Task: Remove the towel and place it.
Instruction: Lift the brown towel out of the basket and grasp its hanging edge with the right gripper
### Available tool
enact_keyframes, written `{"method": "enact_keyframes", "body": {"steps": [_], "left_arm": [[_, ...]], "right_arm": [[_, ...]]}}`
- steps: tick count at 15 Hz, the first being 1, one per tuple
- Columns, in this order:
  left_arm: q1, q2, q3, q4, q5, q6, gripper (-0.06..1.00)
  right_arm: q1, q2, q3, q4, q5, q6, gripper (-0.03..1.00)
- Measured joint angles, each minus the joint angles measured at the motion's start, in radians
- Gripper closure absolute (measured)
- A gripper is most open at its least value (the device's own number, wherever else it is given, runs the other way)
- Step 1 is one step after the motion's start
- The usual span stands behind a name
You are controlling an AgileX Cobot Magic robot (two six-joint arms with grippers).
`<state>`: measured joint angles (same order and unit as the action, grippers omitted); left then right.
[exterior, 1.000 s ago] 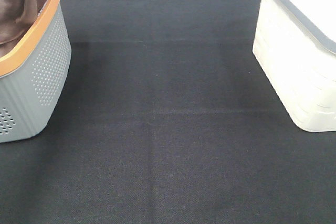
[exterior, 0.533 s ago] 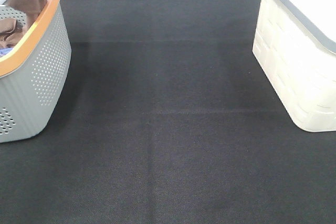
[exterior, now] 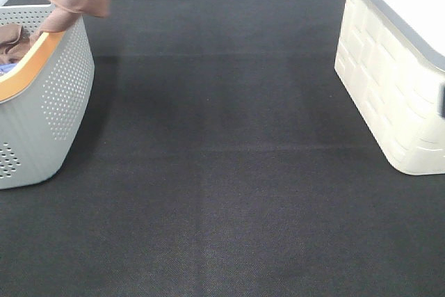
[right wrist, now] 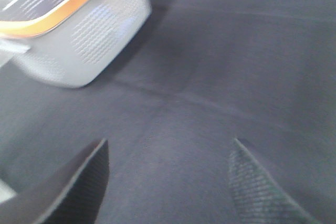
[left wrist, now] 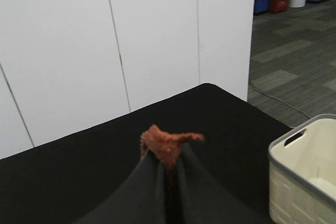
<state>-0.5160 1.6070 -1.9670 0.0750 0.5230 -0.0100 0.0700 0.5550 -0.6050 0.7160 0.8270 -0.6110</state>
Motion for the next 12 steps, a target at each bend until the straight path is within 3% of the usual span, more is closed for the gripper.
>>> {"method": "enact_keyframes", "body": {"steps": [6, 9, 12], "left_arm": [[-0.092, 0.005, 0.0, -0.006, -0.049, 0.001, 0.94], [-0.094, 0.026, 0.0, -0.044, -0.05, 0.001, 0.94], [-0.094, 0.032, 0.0, -0.093, -0.053, 0.002, 0.94]], "right_arm": [[0.217, 0.334, -0.289, -0.205, -0.045, -0.027, 0.35], [0.397, 0.448, -0.358, -0.391, -0.178, 0.033, 0.34], [0.521, 0.532, -0.359, -0.454, -0.309, 0.072, 0.3]]}}
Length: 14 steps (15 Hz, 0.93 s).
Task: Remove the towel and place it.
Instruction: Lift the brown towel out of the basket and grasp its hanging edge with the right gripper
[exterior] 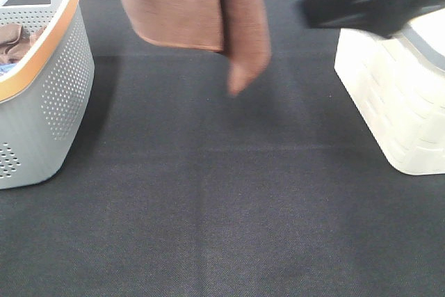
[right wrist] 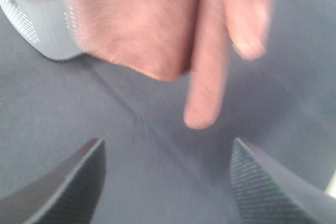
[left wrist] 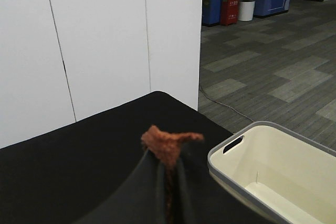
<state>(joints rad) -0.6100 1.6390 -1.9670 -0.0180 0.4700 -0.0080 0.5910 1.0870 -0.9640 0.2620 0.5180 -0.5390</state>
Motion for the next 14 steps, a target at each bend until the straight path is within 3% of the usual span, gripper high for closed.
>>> {"method": "enact_keyframes", "body": {"steps": [6, 8, 14], "left_arm": [[-0.006, 0.006, 0.0, -0.044, -0.012, -0.003, 0.94], [-0.04, 0.006, 0.0, -0.044, -0.014, 0.0, 0.94], [-0.096, 0.006, 0.0, 0.012, -0.018, 0.017, 0.94]], "right_arm": [[0.218, 0.162, 0.0, 0.0, -0.245, 0.004, 0.3], [0.235, 0.23, 0.0, 0.023, -0.366, 0.006, 0.3], [0.235, 0.306, 0.0, 0.109, -0.536, 0.032, 0.3]]}}
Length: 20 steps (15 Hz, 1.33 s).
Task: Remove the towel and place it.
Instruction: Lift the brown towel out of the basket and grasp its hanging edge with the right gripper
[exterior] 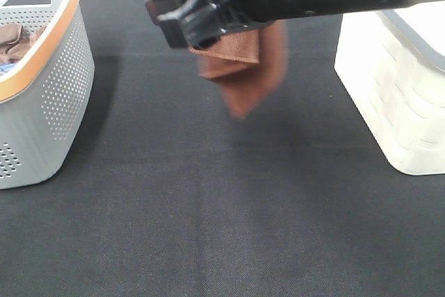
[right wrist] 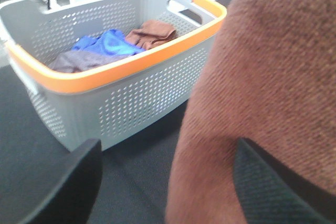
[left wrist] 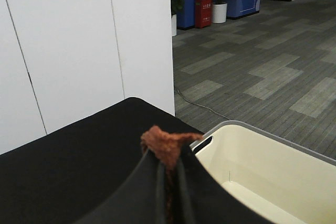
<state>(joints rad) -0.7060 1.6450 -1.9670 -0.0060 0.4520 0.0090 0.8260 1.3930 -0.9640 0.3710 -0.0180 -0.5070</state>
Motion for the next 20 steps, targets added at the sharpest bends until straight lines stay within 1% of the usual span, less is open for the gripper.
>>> {"method": "enact_keyframes", "body": {"steps": [5, 9, 10, 13, 15, 20], "left_arm": [[-0.004, 0.0, 0.0, 0.014, -0.001, 0.002, 0.94], [-0.004, 0.0, 0.0, 0.015, 0.0, 0.002, 0.94], [-0.004, 0.0, 0.0, 0.025, 0.003, 0.002, 0.94], [-0.004, 0.0, 0.0, 0.088, 0.003, 0.002, 0.94], [-0.004, 0.0, 0.0, 0.101, 0.003, 0.002, 0.94], [-0.004, 0.0, 0.0, 0.066, 0.003, 0.002, 0.94]], "right_arm": [[0.0, 0.021, 0.0, 0.09, -0.018, 0.001, 0.3], [0.0, 0.021, 0.0, 0.093, -0.047, 0.001, 0.29], [0.0, 0.021, 0.0, 0.093, -0.047, 0.001, 0.29], [0.0, 0.021, 0.0, 0.093, -0.044, 0.001, 0.29], [0.0, 0.021, 0.0, 0.093, -0.043, 0.001, 0.29], [0.0, 0.023, 0.0, 0.093, -0.04, 0.001, 0.29]]}}
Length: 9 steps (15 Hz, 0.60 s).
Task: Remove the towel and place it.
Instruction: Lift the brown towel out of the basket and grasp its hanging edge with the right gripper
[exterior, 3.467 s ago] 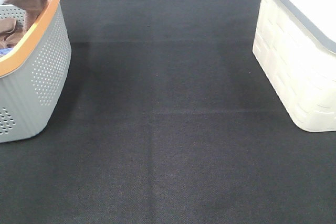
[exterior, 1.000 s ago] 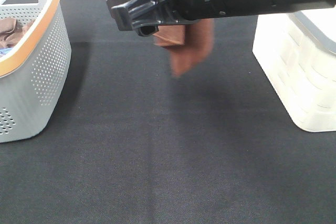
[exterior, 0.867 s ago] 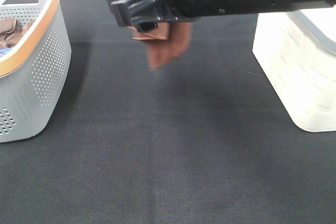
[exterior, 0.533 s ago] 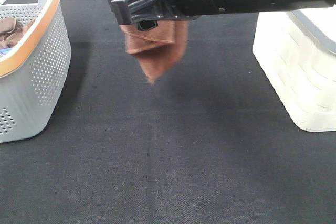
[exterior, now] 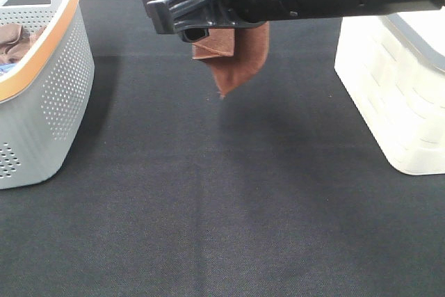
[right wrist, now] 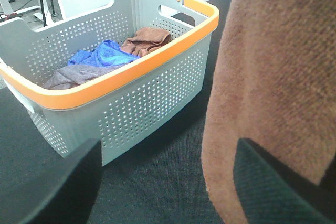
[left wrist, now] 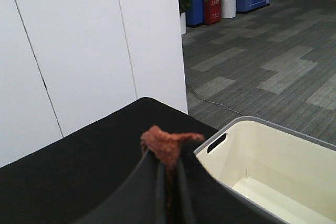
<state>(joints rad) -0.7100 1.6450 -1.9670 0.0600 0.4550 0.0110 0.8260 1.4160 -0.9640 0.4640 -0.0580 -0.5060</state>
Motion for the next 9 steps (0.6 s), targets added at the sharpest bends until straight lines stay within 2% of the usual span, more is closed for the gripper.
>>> {"method": "enact_keyframes", "body": {"steps": [9], "left_arm": [[0.0, 0.0, 0.0, -0.002, 0.0, 0.0, 0.94]], "right_arm": [[0.0, 0.019, 0.0, 0.0, -0.008, 0.0, 0.29]]}}
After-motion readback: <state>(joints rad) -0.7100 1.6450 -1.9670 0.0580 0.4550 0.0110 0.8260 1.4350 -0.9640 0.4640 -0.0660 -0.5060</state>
